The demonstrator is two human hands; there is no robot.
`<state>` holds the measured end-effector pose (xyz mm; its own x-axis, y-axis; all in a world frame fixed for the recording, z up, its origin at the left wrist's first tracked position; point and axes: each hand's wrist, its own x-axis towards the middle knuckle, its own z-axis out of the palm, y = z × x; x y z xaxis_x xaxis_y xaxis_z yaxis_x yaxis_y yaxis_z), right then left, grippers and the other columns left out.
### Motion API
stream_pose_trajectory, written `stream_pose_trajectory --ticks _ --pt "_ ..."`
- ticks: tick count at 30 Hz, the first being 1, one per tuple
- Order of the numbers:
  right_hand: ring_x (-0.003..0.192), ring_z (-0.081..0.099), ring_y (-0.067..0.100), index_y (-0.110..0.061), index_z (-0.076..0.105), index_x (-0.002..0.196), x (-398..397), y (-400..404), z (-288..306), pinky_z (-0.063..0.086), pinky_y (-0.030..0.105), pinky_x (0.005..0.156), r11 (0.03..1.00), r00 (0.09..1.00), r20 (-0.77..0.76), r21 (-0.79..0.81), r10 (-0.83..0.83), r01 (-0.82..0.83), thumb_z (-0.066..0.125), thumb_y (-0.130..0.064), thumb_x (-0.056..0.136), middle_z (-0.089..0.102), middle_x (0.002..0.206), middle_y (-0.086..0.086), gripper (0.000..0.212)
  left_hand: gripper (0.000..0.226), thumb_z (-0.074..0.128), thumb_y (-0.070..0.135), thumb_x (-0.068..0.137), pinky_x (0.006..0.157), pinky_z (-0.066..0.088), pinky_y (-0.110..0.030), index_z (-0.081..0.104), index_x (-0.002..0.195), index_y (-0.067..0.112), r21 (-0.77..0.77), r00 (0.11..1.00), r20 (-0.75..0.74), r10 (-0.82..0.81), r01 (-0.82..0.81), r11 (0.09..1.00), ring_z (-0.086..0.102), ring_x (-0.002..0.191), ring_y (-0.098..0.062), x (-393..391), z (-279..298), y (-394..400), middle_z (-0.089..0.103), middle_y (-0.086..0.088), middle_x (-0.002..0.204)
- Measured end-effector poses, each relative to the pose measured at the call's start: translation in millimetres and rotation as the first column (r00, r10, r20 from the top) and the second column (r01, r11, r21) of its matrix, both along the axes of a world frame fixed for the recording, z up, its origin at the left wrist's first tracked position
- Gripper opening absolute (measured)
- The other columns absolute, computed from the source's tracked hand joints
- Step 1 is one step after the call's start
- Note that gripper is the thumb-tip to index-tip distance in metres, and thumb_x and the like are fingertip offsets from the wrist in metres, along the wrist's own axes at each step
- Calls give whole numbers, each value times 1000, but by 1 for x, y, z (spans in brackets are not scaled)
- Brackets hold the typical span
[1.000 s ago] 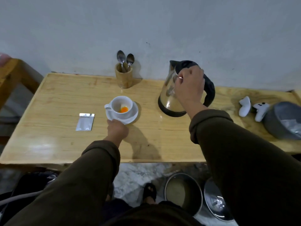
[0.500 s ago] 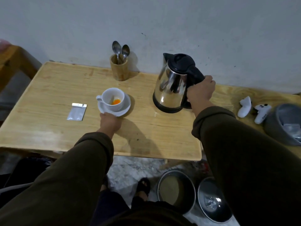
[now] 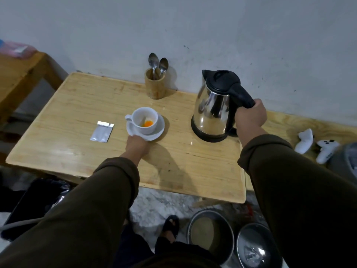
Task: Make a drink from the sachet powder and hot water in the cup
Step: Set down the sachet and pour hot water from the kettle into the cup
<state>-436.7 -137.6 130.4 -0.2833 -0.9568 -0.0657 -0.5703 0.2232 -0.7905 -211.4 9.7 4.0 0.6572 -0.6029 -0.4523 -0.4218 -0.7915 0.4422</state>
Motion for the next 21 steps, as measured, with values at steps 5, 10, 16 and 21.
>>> stream_pose_trajectory --ticks 5,10,16,21 --pt "101 59 28 -9 57 106 12 -6 17 45 28 80 988 975 -185 -64 126 -139 52 2 80 63 111 12 29 38 44 27 95 84 37 -30 49 125 5 -34 999 -32 -16 15 999 53 118 -34 3 1 4 56 -19 126" --pt "100 59 33 -8 58 101 26 -7 29 47 37 83 934 886 -367 -102 284 -342 54 0 77 64 107 16 26 38 43 24 95 79 30 -27 48 127 4 -6 999 -29 -26 26 1000 53 119 -32 4 1 5 55 -18 127" --pt "94 58 37 -7 55 93 49 0 42 47 40 81 840 736 -512 -50 443 -541 54 4 75 63 100 18 22 32 41 17 95 80 32 -27 51 121 2 34 998 -11 -58 59 998 52 120 -32 4 5 5 55 -19 128" --pt "95 58 38 -7 55 93 65 2 46 48 45 84 784 651 -572 -23 499 -620 54 1 76 63 100 19 18 36 40 19 96 90 40 -31 51 125 0 77 995 8 -98 97 992 53 121 -31 9 10 7 57 -17 129"
